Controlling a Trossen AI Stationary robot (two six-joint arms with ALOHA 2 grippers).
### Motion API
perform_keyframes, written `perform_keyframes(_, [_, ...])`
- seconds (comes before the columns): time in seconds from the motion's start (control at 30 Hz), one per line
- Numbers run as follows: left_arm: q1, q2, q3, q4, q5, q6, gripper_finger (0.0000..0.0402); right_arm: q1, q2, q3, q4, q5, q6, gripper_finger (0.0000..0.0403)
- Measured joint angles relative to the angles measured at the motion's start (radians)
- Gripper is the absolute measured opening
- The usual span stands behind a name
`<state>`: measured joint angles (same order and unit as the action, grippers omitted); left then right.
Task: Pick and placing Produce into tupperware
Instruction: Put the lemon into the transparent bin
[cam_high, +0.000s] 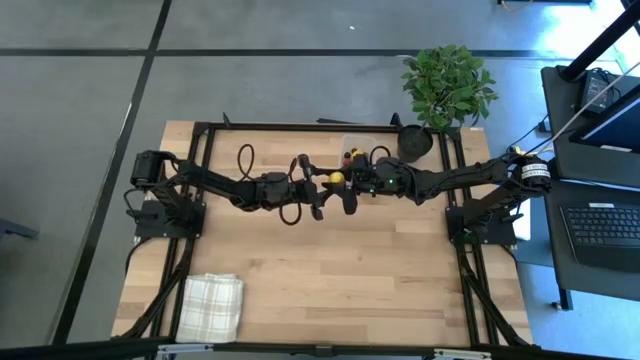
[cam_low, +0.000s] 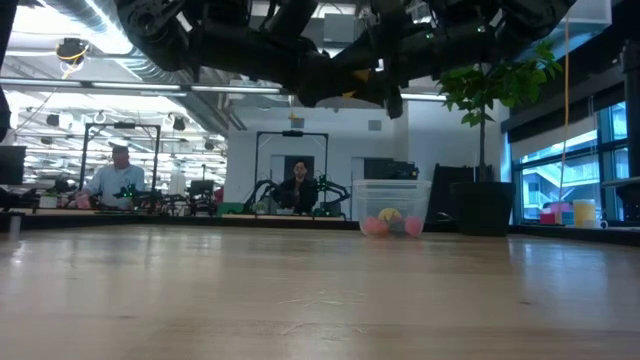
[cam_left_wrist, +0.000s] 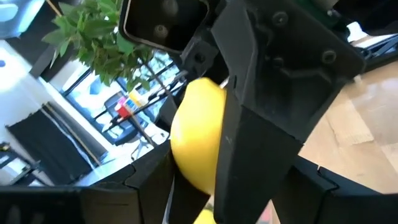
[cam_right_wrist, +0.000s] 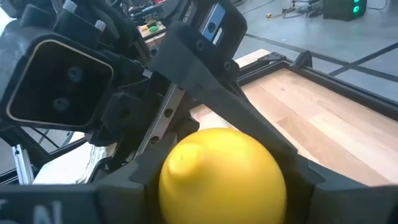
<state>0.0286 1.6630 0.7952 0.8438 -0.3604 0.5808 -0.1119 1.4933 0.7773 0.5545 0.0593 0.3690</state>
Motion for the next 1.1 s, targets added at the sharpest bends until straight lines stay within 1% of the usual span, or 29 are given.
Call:
perform_keyframes(0.13, [0.0,0.0,0.0,-0.004,-0.046,-0.049,0.0225,-0.001,0.0,0.0,0.0,0.007,-0.008,0.0198])
perform_keyframes(0.3, [0.0,0.0,0.0,-0.042,-0.062,-0.134,0.0236,-0.026,0.0,0.0,-0.038,-0.001,-0.012,0.0196])
perform_keyframes(0.43, [0.003,0.0,0.0,-0.093,-0.086,-0.168,0.0248,-0.077,0.0,0.001,-0.091,0.001,-0.01,0.0195])
perform_keyframes(0.57, [0.004,0.001,0.0,-0.138,-0.117,-0.206,0.025,-0.132,0.0,0.001,-0.127,-0.005,-0.011,0.0194])
perform_keyframes(0.63, [0.005,0.001,0.0,-0.166,-0.147,-0.21,0.025,-0.161,0.0,0.001,-0.149,-0.012,-0.012,0.0194])
perform_keyframes(0.73, [0.003,0.001,-0.001,-0.222,-0.174,-0.238,0.025,-0.208,0.0,0.002,-0.216,0.005,-0.013,0.0192])
perform_keyframes(0.93, [0.004,0.001,-0.001,-0.272,-0.181,-0.268,0.025,-0.292,0.0,0.002,-0.377,0.003,0.016,0.0192])
perform_keyframes(1.1, [0.003,0.001,-0.001,-0.271,-0.181,-0.283,0.025,-0.324,0.0,0.002,-0.401,0.003,0.016,0.0191])
